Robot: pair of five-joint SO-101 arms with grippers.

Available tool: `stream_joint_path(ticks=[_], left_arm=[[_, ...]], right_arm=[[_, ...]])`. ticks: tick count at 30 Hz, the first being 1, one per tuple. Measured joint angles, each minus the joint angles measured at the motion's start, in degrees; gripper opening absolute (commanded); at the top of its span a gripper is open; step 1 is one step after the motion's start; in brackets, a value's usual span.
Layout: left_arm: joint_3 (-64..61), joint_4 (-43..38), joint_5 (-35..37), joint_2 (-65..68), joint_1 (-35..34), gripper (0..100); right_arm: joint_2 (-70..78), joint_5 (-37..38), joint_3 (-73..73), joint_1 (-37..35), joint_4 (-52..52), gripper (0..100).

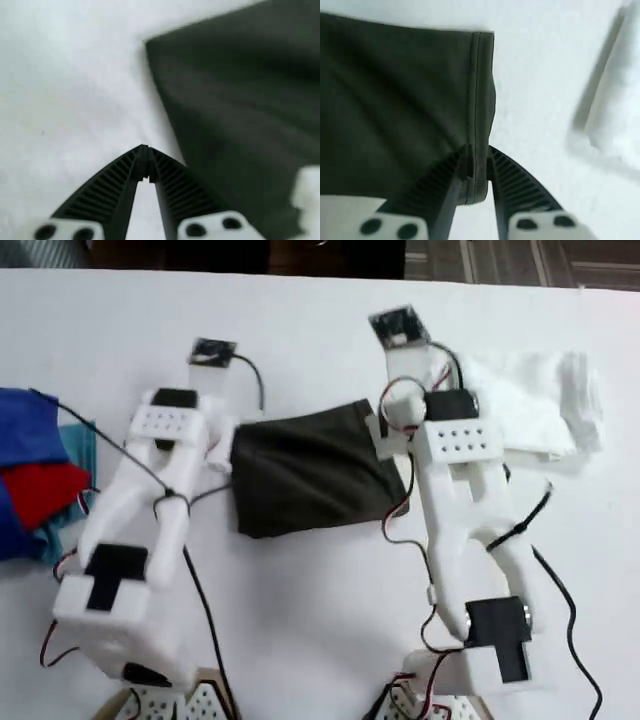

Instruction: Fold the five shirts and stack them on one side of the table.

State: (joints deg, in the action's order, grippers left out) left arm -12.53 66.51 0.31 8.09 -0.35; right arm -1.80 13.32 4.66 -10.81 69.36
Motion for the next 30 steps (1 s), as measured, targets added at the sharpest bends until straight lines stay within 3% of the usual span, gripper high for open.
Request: stream_joint_path(ticks=[3,8,11,22,30], left_arm=[[-8.8,-1.8,0.7,-8.2,4.0,3],[-29.2,-14.9,1.1,-21.5,8.6,3],[-35.8,-18.1,1.1,-23.2,9.2,3],[-34.0,-18.2,-1.6,-14.3,9.2,3],[-32.4,-17.2,-1.6,-12.5,9.1,3]], right_arm=[[7.3,-2.6,-8.9,-0.2,1.4,1.9],[23.2,-4.0,-25.7,-1.9,7.5,1.9],[32.7,-4.0,-35.6,-3.9,10.4,1.9],[62.0,-4.0,-65.6,-3.6,14.3,1.9],[68.8,-4.0,-80.1,-0.5,19.6,2.0]])
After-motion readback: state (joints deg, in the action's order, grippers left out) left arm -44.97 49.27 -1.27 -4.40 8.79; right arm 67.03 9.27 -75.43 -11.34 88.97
